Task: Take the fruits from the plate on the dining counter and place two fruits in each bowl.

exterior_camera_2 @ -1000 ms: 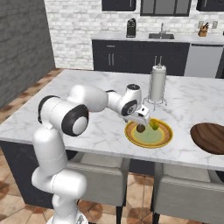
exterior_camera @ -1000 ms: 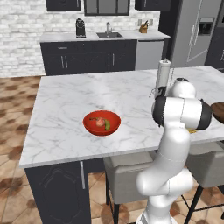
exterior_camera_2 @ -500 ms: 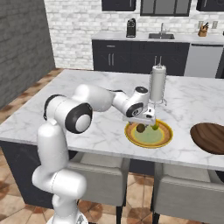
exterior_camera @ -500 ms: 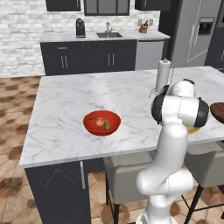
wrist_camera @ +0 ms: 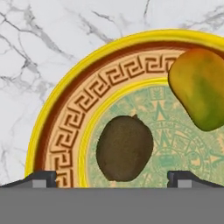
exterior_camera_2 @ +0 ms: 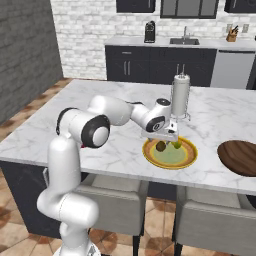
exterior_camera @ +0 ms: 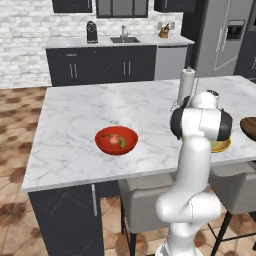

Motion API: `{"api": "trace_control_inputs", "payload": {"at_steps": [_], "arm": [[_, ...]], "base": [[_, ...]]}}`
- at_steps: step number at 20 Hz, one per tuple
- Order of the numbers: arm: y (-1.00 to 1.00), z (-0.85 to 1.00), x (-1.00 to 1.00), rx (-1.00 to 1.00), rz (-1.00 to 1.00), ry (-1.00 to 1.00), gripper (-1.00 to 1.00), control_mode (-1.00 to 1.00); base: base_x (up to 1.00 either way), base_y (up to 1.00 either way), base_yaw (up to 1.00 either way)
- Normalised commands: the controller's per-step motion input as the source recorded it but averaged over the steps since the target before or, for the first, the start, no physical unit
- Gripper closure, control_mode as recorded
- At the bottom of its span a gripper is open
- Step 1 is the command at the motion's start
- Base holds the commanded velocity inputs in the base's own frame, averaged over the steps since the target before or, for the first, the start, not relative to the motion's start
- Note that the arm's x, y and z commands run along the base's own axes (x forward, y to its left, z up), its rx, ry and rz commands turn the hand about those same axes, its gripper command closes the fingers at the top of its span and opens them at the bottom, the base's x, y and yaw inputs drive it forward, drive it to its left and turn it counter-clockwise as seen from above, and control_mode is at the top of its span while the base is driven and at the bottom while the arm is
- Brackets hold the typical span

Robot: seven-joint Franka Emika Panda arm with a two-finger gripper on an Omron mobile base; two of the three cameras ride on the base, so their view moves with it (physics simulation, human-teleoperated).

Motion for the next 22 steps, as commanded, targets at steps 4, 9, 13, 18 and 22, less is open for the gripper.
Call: {"api": "trace_control_inputs", "payload": {"at_steps": [4, 9, 13, 18, 22], "arm": [[0.00, -0.22, 0.00, 0.00, 0.00, 0.07, -1.00, -1.00], [0.00, -0.34, 0.00, 0.00, 0.00, 0.02, -1.00, -1.00], [0.00, -0.27, 0.04, 0.00, 0.00, 0.00, -1.00, -1.00], [0.00, -0.10, 0.03, 0.00, 0.00, 0.00, -1.00, -1.00], [0.00, 0.00, 0.13, 0.00, 0.00, 0.00, -1.00, -1.00]], "base": [[0.00, 0.00, 0.00], [0.00, 0.00, 0.00], [0.00, 0.00, 0.00], [0.00, 0.00, 0.00], [0.00, 0.00, 0.00]]}}
